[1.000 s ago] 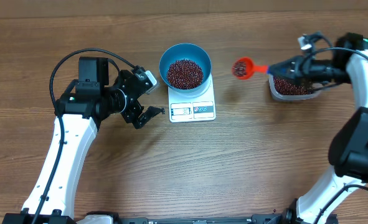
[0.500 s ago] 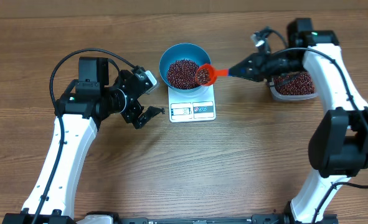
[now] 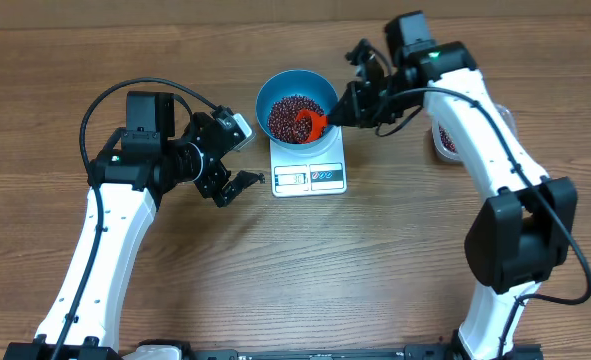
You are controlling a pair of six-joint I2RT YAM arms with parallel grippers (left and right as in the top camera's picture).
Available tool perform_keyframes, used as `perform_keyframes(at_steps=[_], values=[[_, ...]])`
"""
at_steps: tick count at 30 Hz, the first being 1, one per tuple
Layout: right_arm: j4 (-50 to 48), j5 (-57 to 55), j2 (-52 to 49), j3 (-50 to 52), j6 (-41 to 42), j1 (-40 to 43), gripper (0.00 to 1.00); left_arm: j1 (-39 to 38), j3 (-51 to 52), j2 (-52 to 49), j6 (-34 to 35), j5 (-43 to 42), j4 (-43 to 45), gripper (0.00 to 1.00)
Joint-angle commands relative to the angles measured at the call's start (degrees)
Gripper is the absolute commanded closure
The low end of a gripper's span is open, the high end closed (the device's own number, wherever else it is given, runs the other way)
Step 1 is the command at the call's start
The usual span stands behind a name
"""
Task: Scoop item into bowl and weigh 150g on scale
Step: 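Carry the filled scoop with right gripper over the teal bowl, then tilt the scoop with right gripper to pour beans into bowl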
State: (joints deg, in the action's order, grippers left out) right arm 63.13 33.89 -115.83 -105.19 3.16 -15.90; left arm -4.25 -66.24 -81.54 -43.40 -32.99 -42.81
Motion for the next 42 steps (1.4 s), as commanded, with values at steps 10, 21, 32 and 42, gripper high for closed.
perform_keyframes(at_steps=[10, 21, 32, 42], values=[[1.66, -33.22, 0.09, -10.45, 1.53, -10.51, 0.96, 0.11, 0.33, 0.26, 0.79, -0.92, -0.04, 0.00], [3.63, -56.11, 0.11, -12.57, -4.13, -20.81, 0.96, 0.11, 0.33, 0.26, 0.79, -0.94, -0.02, 0.00], [3.58, -57.81, 0.11, -12.57, -5.11, -23.34, 0.96, 0.11, 0.33, 0.26, 0.79, -0.94, -0.02, 0.01], [3.76, -49.79, 4.57, -12.59, -4.90, -20.72, 0.96, 0.11, 0.33, 0.26, 0.79, -0.94, -0.02, 0.01]])
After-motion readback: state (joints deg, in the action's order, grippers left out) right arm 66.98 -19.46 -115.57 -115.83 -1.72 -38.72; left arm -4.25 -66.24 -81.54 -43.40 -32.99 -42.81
